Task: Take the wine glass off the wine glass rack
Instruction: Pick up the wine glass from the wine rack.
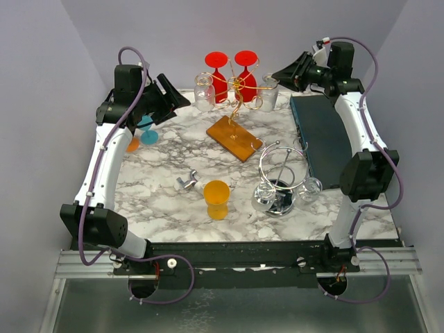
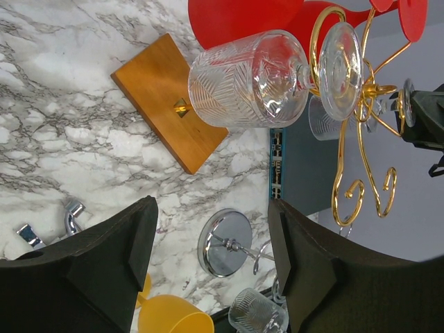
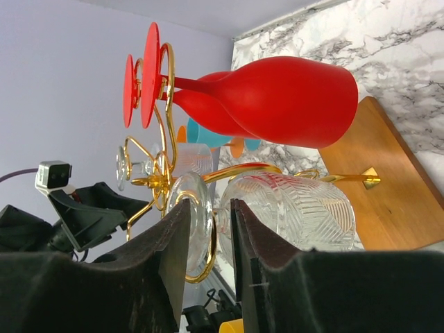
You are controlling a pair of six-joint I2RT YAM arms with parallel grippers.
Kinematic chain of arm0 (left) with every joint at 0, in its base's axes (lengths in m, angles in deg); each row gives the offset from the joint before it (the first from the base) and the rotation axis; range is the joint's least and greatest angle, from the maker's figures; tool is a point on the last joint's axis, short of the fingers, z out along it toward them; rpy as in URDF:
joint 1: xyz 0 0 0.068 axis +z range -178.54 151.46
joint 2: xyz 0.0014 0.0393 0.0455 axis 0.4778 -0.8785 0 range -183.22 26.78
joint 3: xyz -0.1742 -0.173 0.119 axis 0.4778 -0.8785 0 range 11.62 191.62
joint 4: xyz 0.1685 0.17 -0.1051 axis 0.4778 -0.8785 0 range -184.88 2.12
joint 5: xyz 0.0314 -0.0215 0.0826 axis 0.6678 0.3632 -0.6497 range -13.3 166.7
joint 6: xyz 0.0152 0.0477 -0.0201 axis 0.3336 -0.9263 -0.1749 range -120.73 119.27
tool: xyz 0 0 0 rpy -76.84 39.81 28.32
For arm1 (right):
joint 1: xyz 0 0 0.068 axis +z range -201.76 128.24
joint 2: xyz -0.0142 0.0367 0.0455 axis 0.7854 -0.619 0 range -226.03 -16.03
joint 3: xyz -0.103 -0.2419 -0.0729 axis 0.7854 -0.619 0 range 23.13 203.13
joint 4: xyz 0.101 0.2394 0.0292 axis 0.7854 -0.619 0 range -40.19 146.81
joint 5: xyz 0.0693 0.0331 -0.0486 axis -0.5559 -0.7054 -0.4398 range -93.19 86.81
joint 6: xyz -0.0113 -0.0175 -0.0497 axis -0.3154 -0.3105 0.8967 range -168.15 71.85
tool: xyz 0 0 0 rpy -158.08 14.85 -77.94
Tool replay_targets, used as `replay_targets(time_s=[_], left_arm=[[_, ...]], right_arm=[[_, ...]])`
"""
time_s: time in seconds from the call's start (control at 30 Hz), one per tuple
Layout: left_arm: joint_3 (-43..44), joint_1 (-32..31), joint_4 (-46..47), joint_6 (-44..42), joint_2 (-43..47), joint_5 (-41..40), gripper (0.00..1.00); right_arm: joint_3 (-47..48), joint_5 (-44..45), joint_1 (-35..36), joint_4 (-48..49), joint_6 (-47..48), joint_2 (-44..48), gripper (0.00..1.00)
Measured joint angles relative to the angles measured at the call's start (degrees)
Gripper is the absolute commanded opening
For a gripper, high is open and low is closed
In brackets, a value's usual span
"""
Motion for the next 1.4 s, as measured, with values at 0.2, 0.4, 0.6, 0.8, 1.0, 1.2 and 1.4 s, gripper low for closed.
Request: replay_targets(time_s=[0.2,0.4,0.6,0.8,1.0,1.2,1.4], left_arm=[[0.0,0.0,0.1,0.0,0.0,0.0,0.71],[0.0,0.0,0.1,0.0,0.0,0.0,0.71],[0.0,-0.4,0.2,0.0,0.0,0.0,0.71],[0.0,-0.4,0.3,0.0,0.0,0.0,0.71],[0.0,-0.6,0.4,0.1,0.0,0.0,0.71],[0.0,-0.7,0.4,0.1,0.0,0.0,0.71],[-0.3,-0.7,0.4,0.2,0.0,0.0,0.71]], right_arm=[[-0.6,0.9,0.0,-0.1,0.8,0.4,0.33],[-0.3,2.9,0.0,-1.1,2.0,0.9,0.33],[0.0,3.8,0.0,-1.8,2.5,1.0,0.33],[0.0,4.0,0.0,-2.2,3.1,1.5,0.31],[0.0,4.0,0.0,-2.4,3.1,2.2,0.3],[0.0,3.9,0.0,-2.4,3.1,2.3,0.3],[-0.1,3.7,0.0,-2.4,3.0,2.9,0.28]])
